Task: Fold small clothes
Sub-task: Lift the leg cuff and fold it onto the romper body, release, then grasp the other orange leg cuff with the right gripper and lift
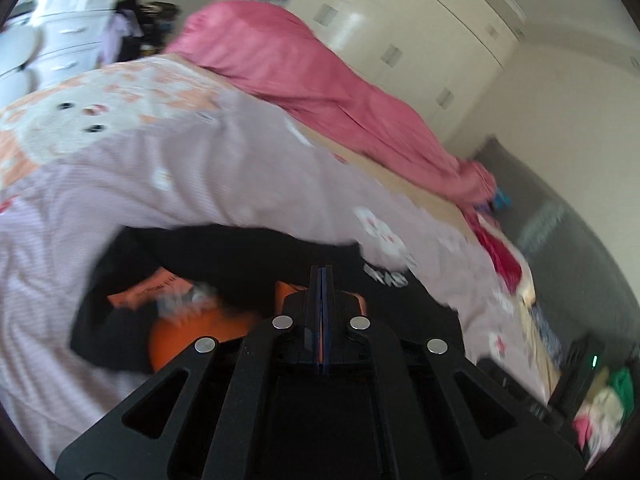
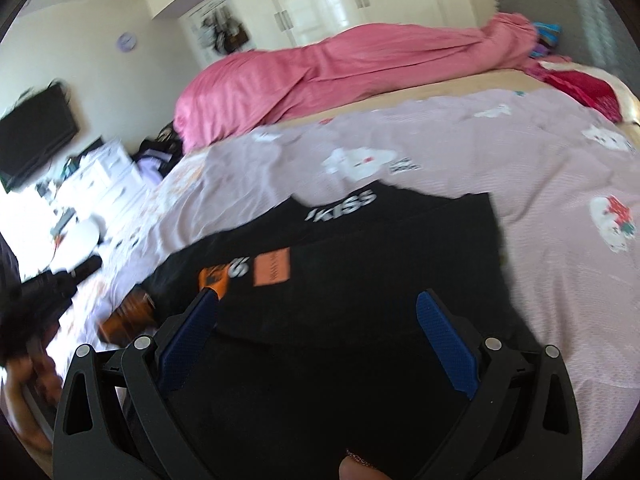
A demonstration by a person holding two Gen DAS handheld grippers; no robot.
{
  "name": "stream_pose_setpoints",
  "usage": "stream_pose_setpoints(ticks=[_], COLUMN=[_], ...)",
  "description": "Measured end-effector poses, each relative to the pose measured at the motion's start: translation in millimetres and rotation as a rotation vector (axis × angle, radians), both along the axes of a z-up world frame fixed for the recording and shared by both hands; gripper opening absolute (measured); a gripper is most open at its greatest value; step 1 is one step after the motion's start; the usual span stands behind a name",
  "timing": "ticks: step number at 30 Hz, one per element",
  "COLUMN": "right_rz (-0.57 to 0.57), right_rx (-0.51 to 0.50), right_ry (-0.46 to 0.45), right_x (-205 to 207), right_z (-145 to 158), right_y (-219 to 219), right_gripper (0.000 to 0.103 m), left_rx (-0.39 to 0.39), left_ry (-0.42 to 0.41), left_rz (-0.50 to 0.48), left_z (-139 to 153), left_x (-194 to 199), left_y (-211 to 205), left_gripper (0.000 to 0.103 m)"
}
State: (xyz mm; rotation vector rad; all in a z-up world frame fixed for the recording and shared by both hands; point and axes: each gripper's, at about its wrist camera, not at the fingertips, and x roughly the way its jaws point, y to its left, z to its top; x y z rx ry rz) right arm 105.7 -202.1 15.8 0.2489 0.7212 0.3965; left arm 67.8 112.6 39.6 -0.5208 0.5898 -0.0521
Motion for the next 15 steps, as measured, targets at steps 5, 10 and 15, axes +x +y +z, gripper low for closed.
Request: stream_pose_setpoints(ticks=[5, 10, 15], right_rz=[-0.066, 0.015, 0.198], right_rx=[0.042, 0.067, 0.011], right_ry=[0.029, 0.091, 0.099], right_x=[11, 13, -3], right_z=[-4, -17, -24], right_y=[-26, -5, 61], right_gripper=[0.099, 0.099, 0.099], left_rx=[0.090, 0.182, 0.278], left_ry=[0.016, 0.023, 0.094], left_rz=[-0.084, -0.008, 0.119], left_z=[-4, 0, -6], left_x=[7, 0, 2], left_y=[-33, -18, 17], left_gripper=[0.000, 0.028, 0.051])
